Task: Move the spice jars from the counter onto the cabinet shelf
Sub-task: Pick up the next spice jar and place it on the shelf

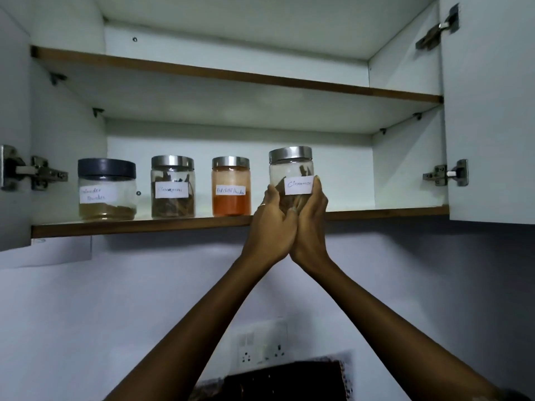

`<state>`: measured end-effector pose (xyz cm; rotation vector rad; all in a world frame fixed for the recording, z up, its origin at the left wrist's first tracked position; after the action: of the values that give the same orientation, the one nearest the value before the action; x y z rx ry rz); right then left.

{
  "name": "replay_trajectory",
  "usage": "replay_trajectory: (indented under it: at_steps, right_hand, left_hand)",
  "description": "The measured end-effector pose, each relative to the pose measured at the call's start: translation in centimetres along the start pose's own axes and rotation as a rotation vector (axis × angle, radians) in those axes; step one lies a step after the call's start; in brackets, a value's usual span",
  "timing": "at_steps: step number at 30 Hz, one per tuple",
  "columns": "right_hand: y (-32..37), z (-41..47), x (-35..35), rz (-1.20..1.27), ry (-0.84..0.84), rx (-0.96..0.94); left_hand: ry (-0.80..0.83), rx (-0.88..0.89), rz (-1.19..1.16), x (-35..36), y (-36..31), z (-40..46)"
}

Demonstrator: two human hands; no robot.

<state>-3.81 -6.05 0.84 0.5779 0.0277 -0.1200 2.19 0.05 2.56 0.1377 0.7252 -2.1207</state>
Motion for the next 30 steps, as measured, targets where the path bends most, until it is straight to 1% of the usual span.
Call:
replay_trajectory:
  at_steps: [3,7,13,17,21,27,30]
  right_hand:
    - [-0.6,1.3,1.1,-0.113,0.044,-0.019]
    - [-1.4,1.9,2.2,-0.146,0.035,0.025]
    - [-2.5,1.9,3.3,-0.389,0.025,-0.041]
    - [-3.1,1.7,3.7,-0.496,0.087,-0.053]
    - [-3.7,1.7,3.9,-0.654,0.156,-0.047]
    - [-3.8,1.6,4.1,-0.676,0.129,-0.053]
    - [-3.8,1.4,4.0,-0.688,0.126,-0.046]
  left_hand:
    - [0.059,-0.011,0.088,0.2,0.9,0.7]
    - [0.125,-0.001,0.234,0.4,1.7,1.6]
    - [0.237,-0.091,0.428,1.3,3.4,2.7]
    - [0.246,-0.064,0.524,1.8,3.7,3.1]
    - [0.271,-0.046,0.652,2.7,4.2,3.8]
    - [0.204,-0.084,0.665,3.0,4.5,4.1]
    - [0.202,-0.038,0.709,3.3,4.4,3.8]
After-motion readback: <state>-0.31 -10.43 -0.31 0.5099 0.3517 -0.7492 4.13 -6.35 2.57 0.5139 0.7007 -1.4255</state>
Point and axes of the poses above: each hand's wrist, its own z-axis towards the middle knuckle, its own x-axis out of the palm, y = z × x, the point moved 3 cm from there along z, towards the middle knuckle, and after that the axes turned 6 degrees about x, right-handed, at the moved point
